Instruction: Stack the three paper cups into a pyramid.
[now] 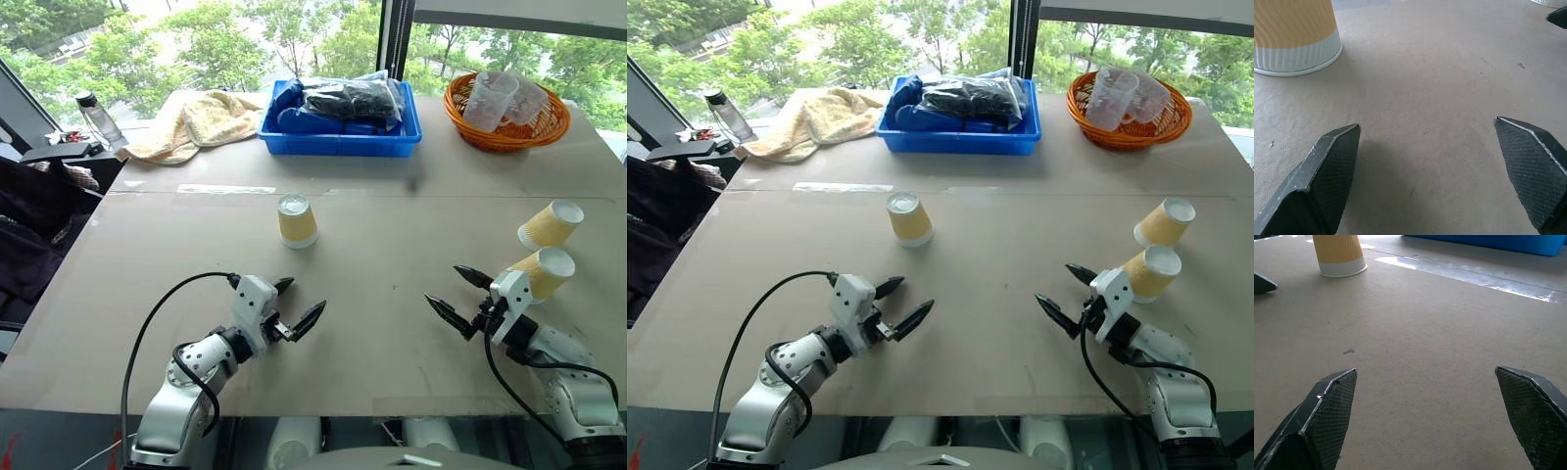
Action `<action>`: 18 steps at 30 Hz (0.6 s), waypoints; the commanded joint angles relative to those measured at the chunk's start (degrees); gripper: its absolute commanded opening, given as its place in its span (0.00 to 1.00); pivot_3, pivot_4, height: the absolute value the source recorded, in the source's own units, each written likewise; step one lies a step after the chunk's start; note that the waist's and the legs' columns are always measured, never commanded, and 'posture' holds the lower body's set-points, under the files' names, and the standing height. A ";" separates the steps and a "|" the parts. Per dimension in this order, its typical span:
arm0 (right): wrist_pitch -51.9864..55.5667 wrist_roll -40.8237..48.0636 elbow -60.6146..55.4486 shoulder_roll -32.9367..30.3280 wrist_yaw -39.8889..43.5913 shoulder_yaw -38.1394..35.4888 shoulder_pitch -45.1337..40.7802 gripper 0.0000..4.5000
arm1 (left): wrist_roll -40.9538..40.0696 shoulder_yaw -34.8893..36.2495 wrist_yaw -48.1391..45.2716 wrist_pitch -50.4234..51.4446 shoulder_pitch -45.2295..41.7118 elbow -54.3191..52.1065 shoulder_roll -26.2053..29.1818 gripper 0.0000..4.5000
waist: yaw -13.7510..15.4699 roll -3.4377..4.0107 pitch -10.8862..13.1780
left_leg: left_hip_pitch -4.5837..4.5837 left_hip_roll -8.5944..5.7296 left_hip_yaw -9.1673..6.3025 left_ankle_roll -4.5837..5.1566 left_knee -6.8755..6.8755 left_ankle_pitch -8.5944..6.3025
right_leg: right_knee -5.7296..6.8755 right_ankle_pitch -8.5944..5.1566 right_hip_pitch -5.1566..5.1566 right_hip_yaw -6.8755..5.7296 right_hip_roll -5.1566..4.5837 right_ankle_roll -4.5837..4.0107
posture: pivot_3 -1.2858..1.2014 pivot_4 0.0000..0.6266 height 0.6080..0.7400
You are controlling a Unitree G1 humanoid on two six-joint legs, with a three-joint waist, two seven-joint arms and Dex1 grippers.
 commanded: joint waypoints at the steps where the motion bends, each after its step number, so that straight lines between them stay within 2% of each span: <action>1: 0.46 0.80 -0.12 -1.40 1.82 -0.73 -0.21 1.00 | -0.51 0.55 -0.80 -1.25 1.46 -2.17 0.62 1.00 | 0.00 0.00 0.00 | 0.00 0.00 0.00 0.00 0.00 0.00 | 0.00 0.00 0.00 0.00 0.00 0.00 | 0.52 0.24 0.95; 18: 0.35 0.71 -0.51 -1.30 2.65 -0.80 0.78 1.00 | -1.21 1.96 -4.09 -3.09 1.33 -0.96 2.28 1.00 | 0.00 0.01 0.03 | -0.01 -0.01 -0.01 0.00 0.00 0.00 | 0.00 0.01 0.00 -0.01 0.01 -0.01 | 0.52 0.24 0.95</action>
